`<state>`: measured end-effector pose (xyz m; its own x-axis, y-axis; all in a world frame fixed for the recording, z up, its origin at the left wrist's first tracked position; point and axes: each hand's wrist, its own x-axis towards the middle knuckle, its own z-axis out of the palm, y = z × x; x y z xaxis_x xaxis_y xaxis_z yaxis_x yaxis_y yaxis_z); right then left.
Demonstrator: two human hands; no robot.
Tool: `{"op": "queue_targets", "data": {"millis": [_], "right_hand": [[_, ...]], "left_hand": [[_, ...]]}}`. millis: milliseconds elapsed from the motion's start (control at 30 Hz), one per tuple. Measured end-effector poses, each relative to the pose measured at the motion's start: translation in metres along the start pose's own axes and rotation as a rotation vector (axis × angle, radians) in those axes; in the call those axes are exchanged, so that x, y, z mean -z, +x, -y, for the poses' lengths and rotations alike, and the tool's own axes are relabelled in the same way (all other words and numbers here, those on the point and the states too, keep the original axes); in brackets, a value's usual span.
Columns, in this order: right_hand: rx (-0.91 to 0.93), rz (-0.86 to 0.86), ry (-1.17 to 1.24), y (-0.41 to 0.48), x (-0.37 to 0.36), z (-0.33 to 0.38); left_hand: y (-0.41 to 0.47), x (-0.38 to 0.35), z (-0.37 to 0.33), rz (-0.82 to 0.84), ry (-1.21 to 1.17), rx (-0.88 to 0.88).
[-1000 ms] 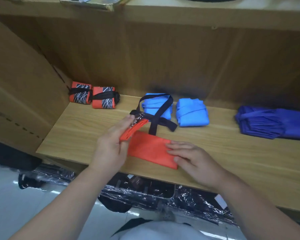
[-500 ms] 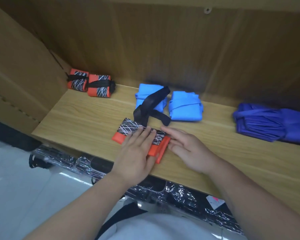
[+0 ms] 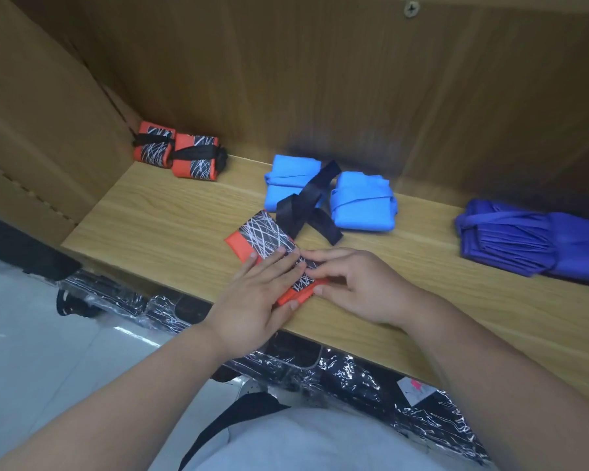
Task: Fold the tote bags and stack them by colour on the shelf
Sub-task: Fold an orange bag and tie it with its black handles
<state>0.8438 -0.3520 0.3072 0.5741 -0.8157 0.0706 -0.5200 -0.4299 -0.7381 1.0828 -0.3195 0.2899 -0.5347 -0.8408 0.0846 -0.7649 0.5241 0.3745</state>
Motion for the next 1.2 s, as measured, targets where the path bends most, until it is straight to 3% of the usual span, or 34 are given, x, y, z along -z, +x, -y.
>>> {"op": "queue_targets", "data": {"millis": [167,367,567,733,900,1200], "right_hand": [[0.045,-0.048,-0.039,-0.01,-0.014,0.004],[0.064,-0.063,-0.112,-0.015,-0.017,0.015],[0.217,-0.156,-0.34,0.005,0.001,0.045],[0.224,0.085,-0.551,0.013,0.005,0.049],[0.099,0.086,-0.302,0.011,-0.005,0.037],[-0.051,-0.121,-0.107,0.014,-0.024,0.04]], "left_hand": [[-0.022,-0.005,0.013,-0.081,-0.076,-0.138],[-0.026,-0.003,0.011,-0.133,-0.066,-0.168],[-0.032,0.016,-0.006,-0.103,-0.306,0.074],[-0.036,0.023,-0.003,-0.125,-0.519,0.174],[-0.037,0.032,-0.006,-0.223,-0.704,0.296],[-0.022,0.028,-0.01,-0.341,-0.669,0.463]]}}
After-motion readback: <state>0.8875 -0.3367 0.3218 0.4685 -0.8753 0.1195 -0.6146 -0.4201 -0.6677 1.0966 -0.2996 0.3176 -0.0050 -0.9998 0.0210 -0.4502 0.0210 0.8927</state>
